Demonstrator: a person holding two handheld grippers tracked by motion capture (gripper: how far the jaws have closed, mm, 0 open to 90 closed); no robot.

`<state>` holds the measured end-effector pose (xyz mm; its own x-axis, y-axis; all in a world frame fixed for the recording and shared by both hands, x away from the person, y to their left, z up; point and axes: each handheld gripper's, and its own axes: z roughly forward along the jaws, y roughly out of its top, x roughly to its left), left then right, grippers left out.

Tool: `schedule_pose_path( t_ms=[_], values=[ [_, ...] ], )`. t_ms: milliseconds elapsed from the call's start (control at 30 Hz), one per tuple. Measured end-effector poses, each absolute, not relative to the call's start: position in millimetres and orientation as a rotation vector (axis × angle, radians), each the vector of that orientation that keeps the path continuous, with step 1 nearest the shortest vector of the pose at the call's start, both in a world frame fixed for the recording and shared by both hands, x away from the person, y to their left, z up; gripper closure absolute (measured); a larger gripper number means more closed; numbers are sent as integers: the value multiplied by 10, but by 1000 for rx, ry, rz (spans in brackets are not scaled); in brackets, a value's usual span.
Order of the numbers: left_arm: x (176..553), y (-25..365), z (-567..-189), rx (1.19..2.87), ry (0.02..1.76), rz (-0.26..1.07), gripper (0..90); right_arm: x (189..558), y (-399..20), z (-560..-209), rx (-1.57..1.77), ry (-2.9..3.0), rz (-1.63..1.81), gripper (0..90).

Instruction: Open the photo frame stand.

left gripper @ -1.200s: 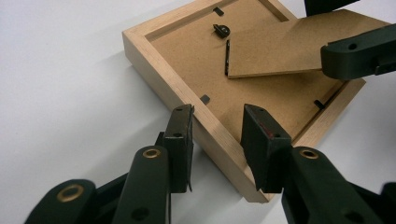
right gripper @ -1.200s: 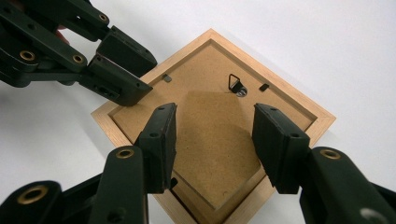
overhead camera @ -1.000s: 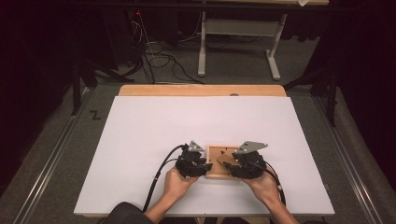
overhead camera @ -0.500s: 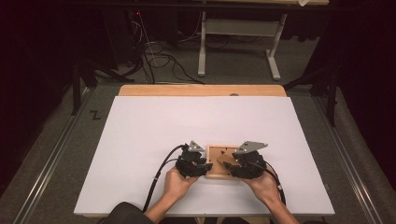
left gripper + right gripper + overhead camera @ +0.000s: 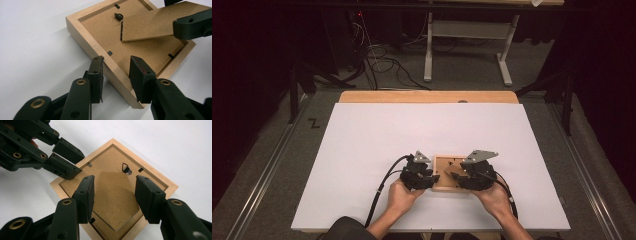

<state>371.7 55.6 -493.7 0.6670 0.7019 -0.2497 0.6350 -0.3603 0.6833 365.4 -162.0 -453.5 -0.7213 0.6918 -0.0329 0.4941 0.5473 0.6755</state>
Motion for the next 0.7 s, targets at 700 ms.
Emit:
schedule_pose_path(
  t_ms=[700],
  values=[
    [3723, 553, -4942, 2086, 1028, 109, 628, 3548, -1679, -4514, 957, 2467, 976, 447]
  ],
)
